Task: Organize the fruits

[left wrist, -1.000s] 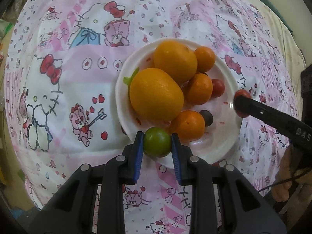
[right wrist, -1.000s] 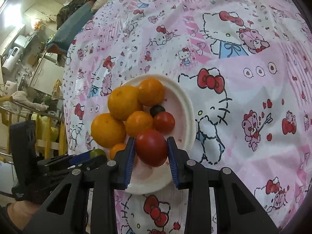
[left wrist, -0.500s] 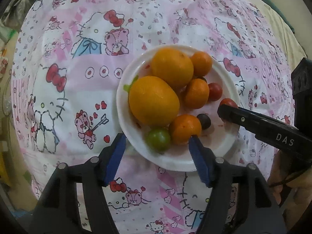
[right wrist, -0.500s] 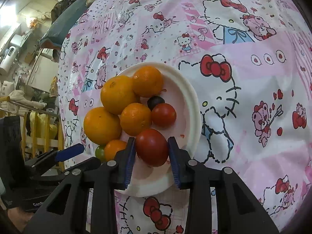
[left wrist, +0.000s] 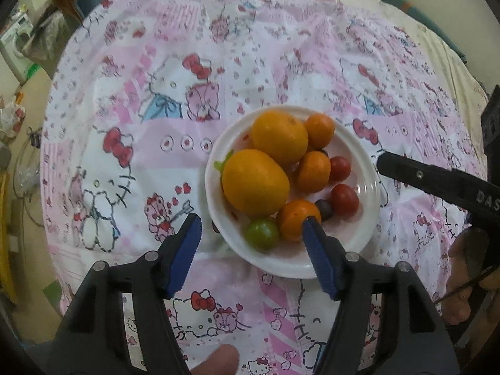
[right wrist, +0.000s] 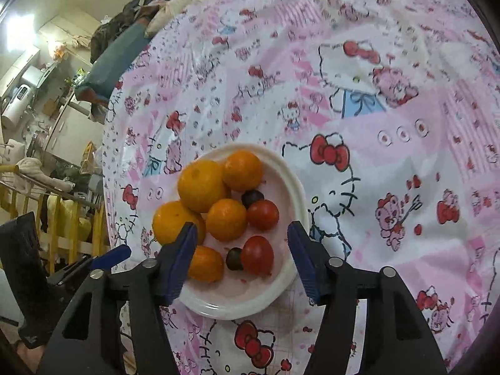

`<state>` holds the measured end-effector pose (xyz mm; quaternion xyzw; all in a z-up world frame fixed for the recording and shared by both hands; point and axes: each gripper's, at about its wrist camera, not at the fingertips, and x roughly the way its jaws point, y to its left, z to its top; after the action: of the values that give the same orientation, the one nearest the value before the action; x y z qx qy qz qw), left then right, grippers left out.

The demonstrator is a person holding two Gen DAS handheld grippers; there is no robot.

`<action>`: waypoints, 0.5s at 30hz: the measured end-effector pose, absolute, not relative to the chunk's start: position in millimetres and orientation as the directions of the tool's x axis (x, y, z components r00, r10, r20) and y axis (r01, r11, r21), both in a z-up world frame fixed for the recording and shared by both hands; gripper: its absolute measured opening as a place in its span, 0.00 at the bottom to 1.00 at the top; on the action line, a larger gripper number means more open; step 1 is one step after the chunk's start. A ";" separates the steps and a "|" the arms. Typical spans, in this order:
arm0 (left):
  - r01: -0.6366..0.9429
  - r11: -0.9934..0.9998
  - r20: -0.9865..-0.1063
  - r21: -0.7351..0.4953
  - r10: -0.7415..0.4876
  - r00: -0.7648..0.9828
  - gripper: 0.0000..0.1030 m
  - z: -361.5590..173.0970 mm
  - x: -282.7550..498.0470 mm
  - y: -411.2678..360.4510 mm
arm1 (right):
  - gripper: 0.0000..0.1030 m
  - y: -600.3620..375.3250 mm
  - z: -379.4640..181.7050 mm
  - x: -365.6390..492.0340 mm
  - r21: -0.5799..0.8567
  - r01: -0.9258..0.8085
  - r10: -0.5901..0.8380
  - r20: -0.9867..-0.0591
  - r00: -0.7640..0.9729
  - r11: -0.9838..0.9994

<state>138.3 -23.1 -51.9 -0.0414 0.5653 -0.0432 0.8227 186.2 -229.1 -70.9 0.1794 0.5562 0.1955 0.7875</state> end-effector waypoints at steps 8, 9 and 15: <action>0.011 0.992 -0.894 -0.123 -0.116 0.433 0.84 -32.8 126.8 -15.5 | 0.75 -224.0 -41.3 156.3 0.457 -0.160 0.482 -0.793 0.373 0.875; 0.007 0.992 -0.890 -0.126 -0.116 0.440 0.91 -30.1 125.2 -14.0 | 0.76 -225.0 -34.2 150.7 0.452 -0.168 0.480 -0.785 0.392 0.876; -0.005 0.992 -0.863 -0.124 -0.105 0.494 0.95 -7.8 102.5 -4.5 | 0.95 -237.3 -8.1 119.0 0.420 -0.173 0.449 -0.756 0.477 0.891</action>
<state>102.5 -4.5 -7.8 -0.0547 0.5024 -0.0292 0.8624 119.0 -237.3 -8.1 0.1443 0.4771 0.1835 0.8472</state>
